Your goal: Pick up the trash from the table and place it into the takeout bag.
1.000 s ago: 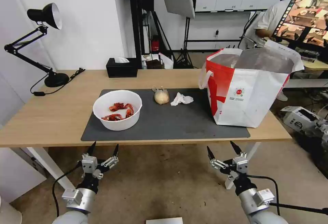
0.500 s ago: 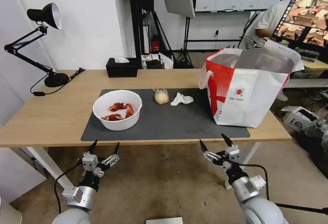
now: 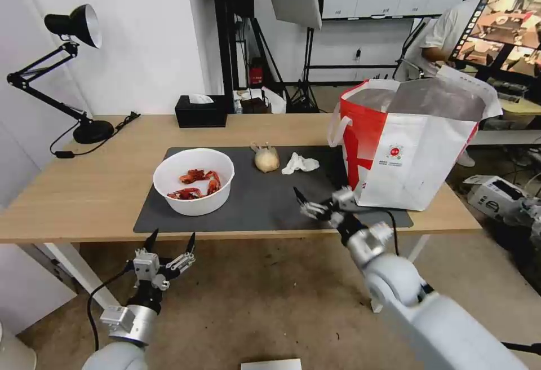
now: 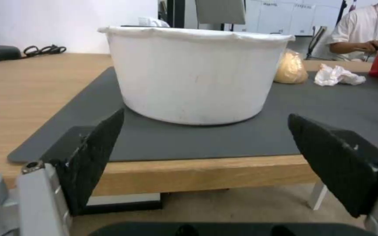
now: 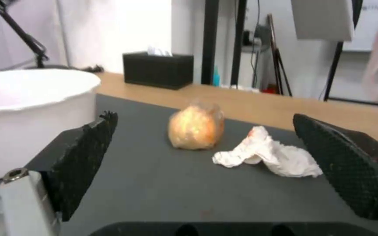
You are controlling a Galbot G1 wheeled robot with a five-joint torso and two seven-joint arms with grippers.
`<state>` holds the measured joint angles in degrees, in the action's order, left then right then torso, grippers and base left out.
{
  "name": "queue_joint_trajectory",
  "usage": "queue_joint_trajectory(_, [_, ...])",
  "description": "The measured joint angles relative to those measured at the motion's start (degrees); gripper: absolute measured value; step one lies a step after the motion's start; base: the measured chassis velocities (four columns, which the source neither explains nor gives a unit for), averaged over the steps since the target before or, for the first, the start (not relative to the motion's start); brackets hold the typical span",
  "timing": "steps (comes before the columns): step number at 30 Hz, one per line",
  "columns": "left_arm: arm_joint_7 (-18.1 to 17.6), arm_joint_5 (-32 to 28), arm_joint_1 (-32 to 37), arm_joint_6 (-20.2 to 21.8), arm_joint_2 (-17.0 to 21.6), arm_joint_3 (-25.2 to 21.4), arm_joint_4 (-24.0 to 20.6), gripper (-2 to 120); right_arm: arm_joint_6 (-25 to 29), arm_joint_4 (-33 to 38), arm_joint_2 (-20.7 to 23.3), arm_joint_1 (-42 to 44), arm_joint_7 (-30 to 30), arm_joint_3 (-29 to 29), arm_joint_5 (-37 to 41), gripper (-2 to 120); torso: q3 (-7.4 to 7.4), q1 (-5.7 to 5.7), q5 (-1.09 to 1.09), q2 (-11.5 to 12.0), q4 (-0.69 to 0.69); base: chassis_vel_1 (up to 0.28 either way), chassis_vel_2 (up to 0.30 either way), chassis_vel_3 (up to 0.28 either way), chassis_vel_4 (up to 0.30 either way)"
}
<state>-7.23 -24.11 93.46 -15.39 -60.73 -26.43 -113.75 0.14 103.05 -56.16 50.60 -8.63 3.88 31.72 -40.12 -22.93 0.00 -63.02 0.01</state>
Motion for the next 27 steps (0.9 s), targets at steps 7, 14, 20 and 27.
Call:
queue_joint_trajectory(7, [0.0, 0.1, 0.1, 0.0, -1.0, -0.1, 0.0, 100, -6.2, -3.8, -1.1, -6.6, -5.9, 4.4, 2.2, 100, 0.00, 0.00, 0.00, 0.0, -0.01, 0.000, 0.000, 0.000, 0.000])
queue_joint_trajectory(14, [0.1, 0.1, -0.2, 0.0, -1.2, 0.3, 0.1, 100, -11.7, -7.4, -2.0, -13.6, -13.9, 7.7, 7.1, 100, 0.00, 0.00, 0.00, 0.0, -0.02, 0.000, 0.000, 0.000, 0.000])
queue_joint_trajectory(20, [0.1, 0.0, -0.9, 0.1, -1.1, 0.7, 0.1, 100, -14.6, -10.1, -4.1, -17.9, -19.5, 9.2, 11.4, 100, 0.01, 0.00, 0.00, 0.0, -0.01, 0.000, 0.000, 0.000, 0.000])
queue_joint_trajectory(27, [0.1, -0.3, -1.0, 0.2, -0.8, 0.7, 0.5, 100, -17.3, -13.3, -7.8, -21.4, -24.4, 10.4, 13.9, 100, 0.01, 0.01, 0.00, 0.0, -0.01, 0.000, 0.000, 0.000, 0.000])
